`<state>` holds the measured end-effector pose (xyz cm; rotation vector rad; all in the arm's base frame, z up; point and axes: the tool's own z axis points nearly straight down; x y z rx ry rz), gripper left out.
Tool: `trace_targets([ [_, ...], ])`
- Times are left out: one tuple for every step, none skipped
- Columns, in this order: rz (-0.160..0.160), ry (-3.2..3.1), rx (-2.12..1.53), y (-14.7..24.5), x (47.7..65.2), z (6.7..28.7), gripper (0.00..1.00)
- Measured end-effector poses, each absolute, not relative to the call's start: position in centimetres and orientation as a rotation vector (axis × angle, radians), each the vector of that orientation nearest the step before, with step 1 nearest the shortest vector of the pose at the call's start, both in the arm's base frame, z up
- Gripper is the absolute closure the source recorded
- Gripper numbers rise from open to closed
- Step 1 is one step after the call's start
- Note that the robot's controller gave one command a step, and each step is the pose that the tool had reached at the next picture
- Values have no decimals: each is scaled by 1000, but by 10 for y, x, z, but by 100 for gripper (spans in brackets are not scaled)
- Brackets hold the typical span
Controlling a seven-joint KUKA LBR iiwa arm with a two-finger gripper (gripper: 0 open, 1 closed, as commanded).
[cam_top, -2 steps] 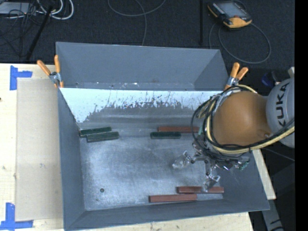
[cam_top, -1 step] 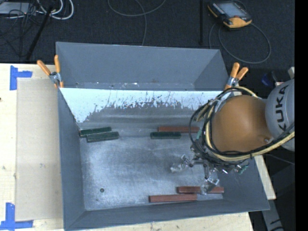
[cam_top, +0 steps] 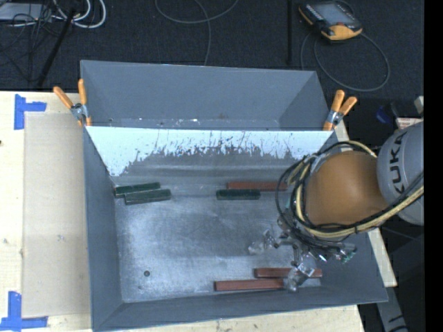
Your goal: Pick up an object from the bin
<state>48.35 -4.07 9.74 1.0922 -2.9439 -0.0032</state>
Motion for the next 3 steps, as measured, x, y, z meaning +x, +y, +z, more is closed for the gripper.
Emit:
trace_targets([
  [2, -2856, 1316, -62, 483, 73, 100],
  [1, -2857, 1315, -62, 483, 73, 100],
  [1, -2857, 1315, -62, 483, 73, 100],
])
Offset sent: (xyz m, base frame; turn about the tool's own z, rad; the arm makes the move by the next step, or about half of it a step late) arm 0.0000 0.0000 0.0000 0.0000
